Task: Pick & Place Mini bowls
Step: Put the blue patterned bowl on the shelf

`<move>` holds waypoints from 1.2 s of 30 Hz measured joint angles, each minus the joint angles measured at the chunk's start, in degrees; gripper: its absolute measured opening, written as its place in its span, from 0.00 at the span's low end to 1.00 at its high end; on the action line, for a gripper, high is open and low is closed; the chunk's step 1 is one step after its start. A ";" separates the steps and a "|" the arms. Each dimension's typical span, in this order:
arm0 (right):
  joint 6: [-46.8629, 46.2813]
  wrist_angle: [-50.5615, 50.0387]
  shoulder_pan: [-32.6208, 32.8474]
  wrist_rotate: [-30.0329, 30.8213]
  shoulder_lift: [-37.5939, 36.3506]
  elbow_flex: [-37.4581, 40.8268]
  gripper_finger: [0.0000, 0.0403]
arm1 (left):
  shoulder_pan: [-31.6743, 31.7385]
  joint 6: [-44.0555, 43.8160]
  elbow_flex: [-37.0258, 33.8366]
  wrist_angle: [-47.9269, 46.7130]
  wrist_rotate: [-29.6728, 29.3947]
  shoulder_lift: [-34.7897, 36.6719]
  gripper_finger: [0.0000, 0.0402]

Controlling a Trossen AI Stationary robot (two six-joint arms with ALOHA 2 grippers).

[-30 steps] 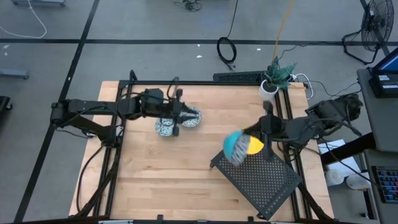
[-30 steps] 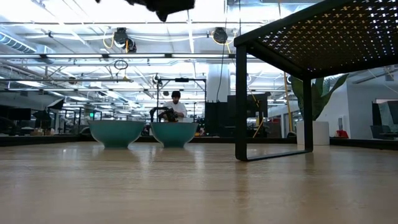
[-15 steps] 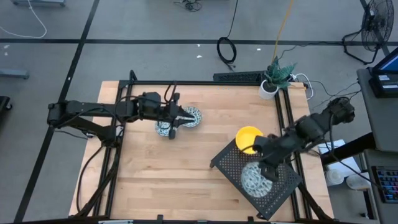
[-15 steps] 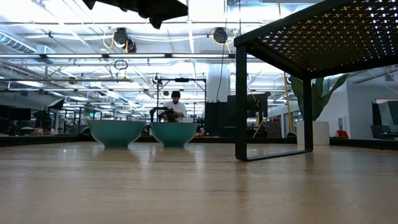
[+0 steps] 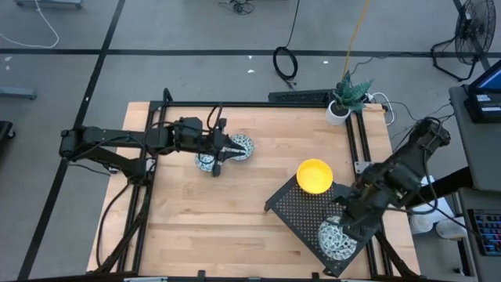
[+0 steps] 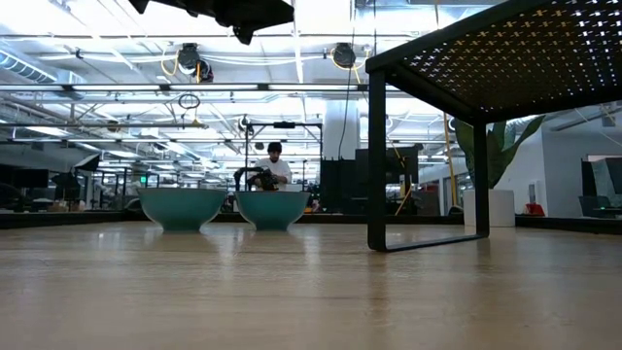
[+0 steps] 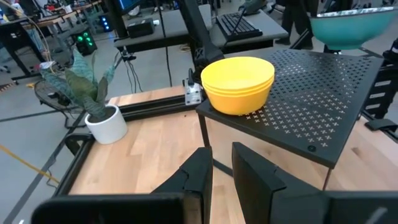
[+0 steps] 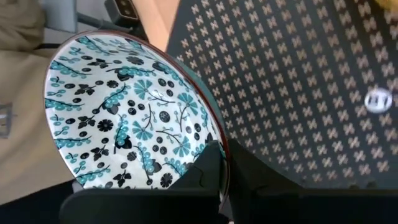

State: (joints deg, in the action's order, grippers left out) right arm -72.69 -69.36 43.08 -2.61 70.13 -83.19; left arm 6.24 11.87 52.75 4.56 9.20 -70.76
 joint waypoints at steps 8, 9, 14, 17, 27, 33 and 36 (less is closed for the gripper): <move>-15.30 -3.59 6.54 2.49 -1.89 0.21 0.00 | -0.23 -0.64 0.00 -0.06 -0.05 0.00 0.17; -16.76 -4.50 6.95 2.51 -1.91 0.21 0.00 | -0.22 -0.65 0.00 -0.11 -0.05 -0.01 0.17; -19.34 -7.01 7.29 2.55 -2.13 0.21 0.00 | -0.22 -0.64 0.00 -0.34 -0.12 -0.02 0.17; -18.89 -7.75 7.29 2.89 -2.13 0.21 0.00 | -0.22 -0.64 0.00 -0.55 -0.18 -0.02 0.17; -18.61 -7.37 7.18 4.08 -2.06 1.67 0.00 | -0.22 -0.65 0.00 -0.59 -0.21 -0.04 0.17; -18.65 -7.17 7.18 4.06 -2.06 2.75 0.00 | -0.22 -0.64 0.00 -0.59 -0.23 -0.04 0.17; -19.70 -7.16 7.18 3.79 -2.06 2.75 0.00 | -0.22 -0.69 0.00 -0.59 -0.23 -0.04 0.17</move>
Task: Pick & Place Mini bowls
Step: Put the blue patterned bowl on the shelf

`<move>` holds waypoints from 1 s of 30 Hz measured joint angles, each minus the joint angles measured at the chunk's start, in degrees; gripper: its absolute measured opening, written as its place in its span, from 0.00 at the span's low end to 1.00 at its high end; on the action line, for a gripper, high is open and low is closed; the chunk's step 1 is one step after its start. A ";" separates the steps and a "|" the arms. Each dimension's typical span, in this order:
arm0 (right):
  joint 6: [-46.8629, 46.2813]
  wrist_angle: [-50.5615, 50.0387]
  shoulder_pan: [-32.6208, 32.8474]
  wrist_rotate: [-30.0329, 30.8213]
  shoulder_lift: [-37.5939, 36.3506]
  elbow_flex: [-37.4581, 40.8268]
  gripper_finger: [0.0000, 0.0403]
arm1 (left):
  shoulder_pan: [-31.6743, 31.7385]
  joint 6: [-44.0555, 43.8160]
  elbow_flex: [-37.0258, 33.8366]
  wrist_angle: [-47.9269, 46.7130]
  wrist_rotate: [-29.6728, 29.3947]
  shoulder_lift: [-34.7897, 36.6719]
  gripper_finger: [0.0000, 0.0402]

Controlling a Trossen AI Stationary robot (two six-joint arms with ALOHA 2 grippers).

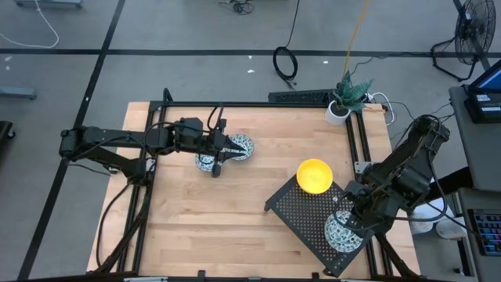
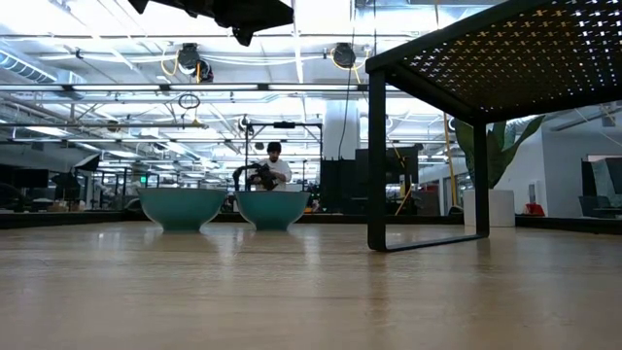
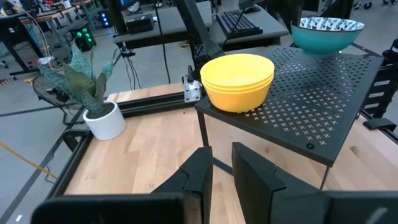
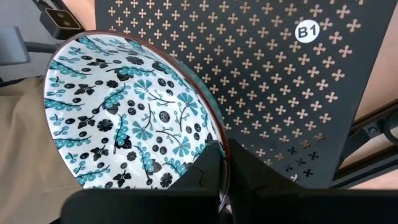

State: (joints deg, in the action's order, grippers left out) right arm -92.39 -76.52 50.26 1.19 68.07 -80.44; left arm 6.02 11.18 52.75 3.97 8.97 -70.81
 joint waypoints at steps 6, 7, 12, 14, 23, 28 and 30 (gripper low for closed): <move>-1.28 0.10 0.00 -1.31 0.00 0.68 0.00 | 0.00 -0.17 0.00 -0.94 -0.02 0.00 0.17; -1.39 0.04 0.00 -1.52 0.00 1.18 0.00 | 0.00 -0.17 0.00 -0.98 -0.04 0.00 0.17; -1.45 0.17 -0.04 -2.82 0.00 3.38 0.00 | 0.00 -0.15 0.00 -0.96 -0.04 0.00 0.17; -1.41 1.05 -0.04 -2.95 0.00 4.04 0.00 | 0.00 -0.15 0.00 -0.95 -0.04 0.00 0.17; -1.43 2.24 -0.04 -2.95 0.00 5.22 0.01 | 0.00 -0.17 0.00 -0.87 -0.03 -0.02 0.17; -1.45 2.19 -0.04 -2.95 0.00 5.22 0.02 | 0.00 -0.39 0.00 -0.90 -0.04 -0.02 0.17; -1.45 2.17 -0.04 -2.97 0.00 5.22 0.02 | 0.00 -0.39 0.00 -0.90 -0.02 -0.02 0.17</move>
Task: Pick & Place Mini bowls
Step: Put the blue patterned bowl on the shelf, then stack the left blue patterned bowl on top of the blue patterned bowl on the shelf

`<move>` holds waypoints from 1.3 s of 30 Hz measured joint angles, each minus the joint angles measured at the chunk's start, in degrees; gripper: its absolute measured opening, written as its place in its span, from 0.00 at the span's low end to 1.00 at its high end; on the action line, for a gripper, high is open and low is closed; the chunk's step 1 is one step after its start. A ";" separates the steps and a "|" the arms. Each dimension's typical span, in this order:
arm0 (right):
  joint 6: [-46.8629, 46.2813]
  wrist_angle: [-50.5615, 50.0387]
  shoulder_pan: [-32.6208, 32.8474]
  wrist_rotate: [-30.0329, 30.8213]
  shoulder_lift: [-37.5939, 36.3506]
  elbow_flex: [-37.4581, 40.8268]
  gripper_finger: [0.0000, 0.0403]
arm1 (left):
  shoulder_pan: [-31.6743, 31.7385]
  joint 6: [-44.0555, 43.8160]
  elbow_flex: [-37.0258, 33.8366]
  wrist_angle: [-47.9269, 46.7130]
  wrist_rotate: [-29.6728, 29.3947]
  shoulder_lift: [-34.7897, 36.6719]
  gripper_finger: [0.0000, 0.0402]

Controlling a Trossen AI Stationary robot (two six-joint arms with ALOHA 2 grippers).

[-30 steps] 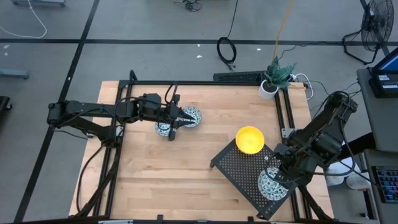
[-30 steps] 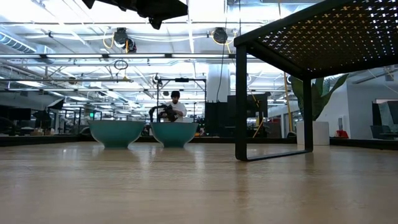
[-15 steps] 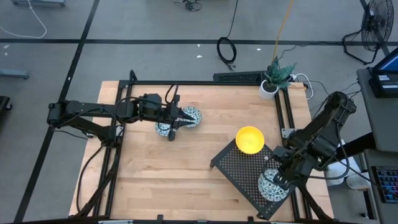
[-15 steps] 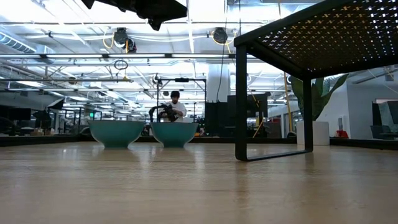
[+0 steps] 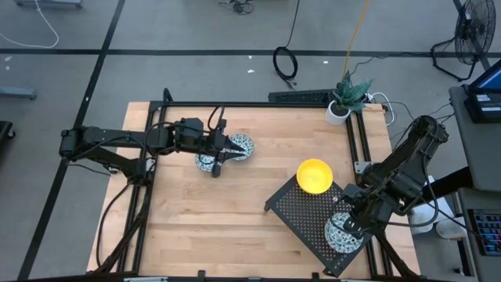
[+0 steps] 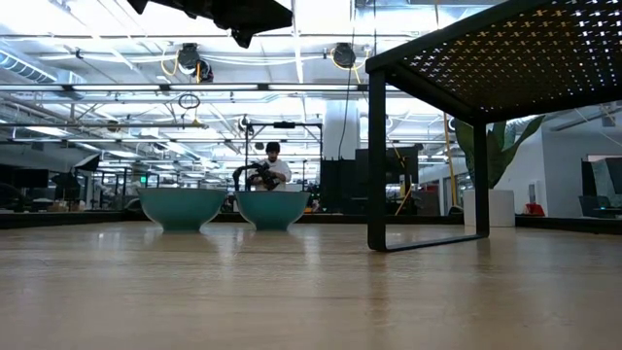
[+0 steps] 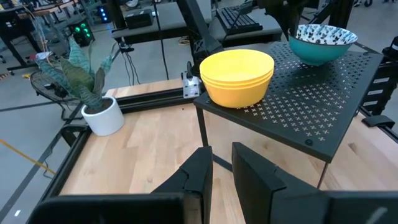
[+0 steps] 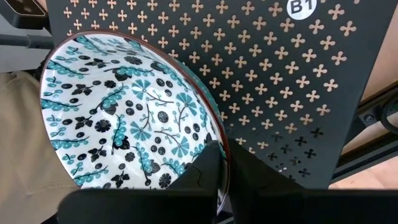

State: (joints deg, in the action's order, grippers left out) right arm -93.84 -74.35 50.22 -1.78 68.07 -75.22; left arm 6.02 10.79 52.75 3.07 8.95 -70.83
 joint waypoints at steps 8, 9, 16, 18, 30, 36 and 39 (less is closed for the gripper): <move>-1.63 0.03 0.00 -0.02 -0.18 0.00 0.05 | 0.00 -0.06 0.00 -0.01 -0.02 0.00 0.17; -1.91 0.04 0.00 -0.02 -0.33 0.00 0.06 | 0.00 -0.10 0.00 -0.02 -0.02 0.00 0.17; -5.32 -0.02 0.00 0.10 -2.63 0.00 0.15 | 0.00 -0.21 0.00 -0.02 -0.02 0.00 0.17; -5.94 -0.07 0.04 0.11 -3.55 0.00 0.18 | -0.02 -0.20 0.00 -0.02 -0.02 0.00 0.17; -5.65 -3.52 0.04 5.21 -12.08 0.00 0.19 | 0.00 -1.06 0.00 -0.15 -0.02 0.00 0.17; 7.45 -4.35 0.04 17.02 -16.13 0.02 0.19 | 0.00 -2.04 0.00 -0.56 -0.02 0.00 0.17; 17.22 -3.44 0.04 26.93 -17.62 0.02 0.18 | -0.02 -2.12 0.00 -0.83 -0.02 0.00 0.17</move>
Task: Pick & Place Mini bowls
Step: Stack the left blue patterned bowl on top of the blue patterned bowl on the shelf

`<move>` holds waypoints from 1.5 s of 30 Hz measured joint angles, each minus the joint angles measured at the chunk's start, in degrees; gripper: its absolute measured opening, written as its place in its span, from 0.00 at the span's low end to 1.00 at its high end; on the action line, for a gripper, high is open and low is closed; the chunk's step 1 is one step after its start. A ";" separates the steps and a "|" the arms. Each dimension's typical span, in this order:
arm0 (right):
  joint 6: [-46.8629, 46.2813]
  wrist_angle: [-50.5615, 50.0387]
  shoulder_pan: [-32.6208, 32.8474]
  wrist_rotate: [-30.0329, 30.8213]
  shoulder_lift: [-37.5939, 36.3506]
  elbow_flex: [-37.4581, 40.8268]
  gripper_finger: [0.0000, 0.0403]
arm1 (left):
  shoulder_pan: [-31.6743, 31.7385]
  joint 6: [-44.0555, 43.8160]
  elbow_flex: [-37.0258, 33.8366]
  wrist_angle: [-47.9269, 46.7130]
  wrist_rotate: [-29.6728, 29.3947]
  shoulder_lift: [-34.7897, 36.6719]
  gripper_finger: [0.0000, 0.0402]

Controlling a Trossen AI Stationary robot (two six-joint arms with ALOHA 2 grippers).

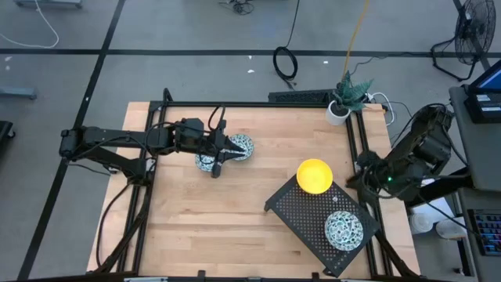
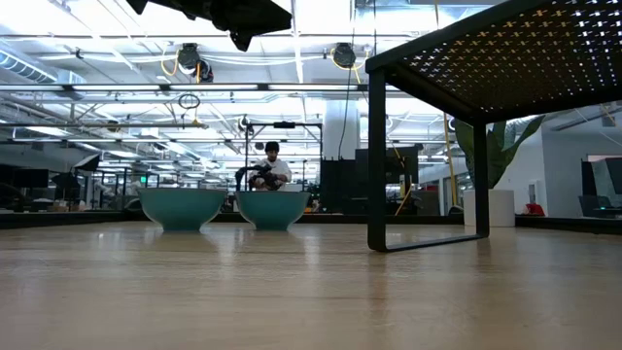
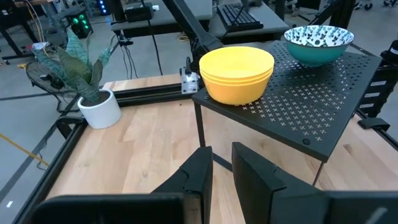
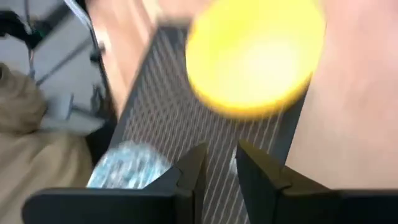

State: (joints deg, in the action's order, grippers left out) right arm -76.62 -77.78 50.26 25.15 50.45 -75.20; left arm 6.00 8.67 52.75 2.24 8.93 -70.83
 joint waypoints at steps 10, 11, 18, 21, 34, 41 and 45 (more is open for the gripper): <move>44.65 21.54 -0.04 50.68 -0.22 5.95 0.20 | 0.00 -3.22 0.00 0.04 0.00 0.00 0.17; 49.86 26.43 -0.13 55.28 -0.22 8.15 0.20 | 0.00 -3.93 0.00 0.04 0.00 0.00 0.17; 78.14 56.39 -5.11 58.81 -0.52 24.02 0.19 | 0.00 -6.96 0.00 0.09 0.00 0.00 0.17; 85.88 68.79 -9.08 50.90 -0.53 29.44 0.20 | 0.01 -7.87 0.08 -0.14 -0.37 0.00 0.17; 116.06 101.89 -19.19 25.67 -4.20 34.01 0.45 | 2.54 -25.38 18.86 -50.74 -25.37 -0.93 0.57; 108.60 92.86 -19.19 25.57 -4.12 34.01 0.62 | 6.47 -39.94 14.94 -62.75 -21.53 -0.85 0.77; 104.71 88.13 -19.19 25.55 -3.91 34.01 0.66 | 8.53 -43.25 10.45 -62.57 -19.95 -0.94 0.78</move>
State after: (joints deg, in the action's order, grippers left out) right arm 28.09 10.35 31.07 50.70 46.54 -41.19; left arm 14.53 -34.58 63.21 -60.33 -11.03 -71.77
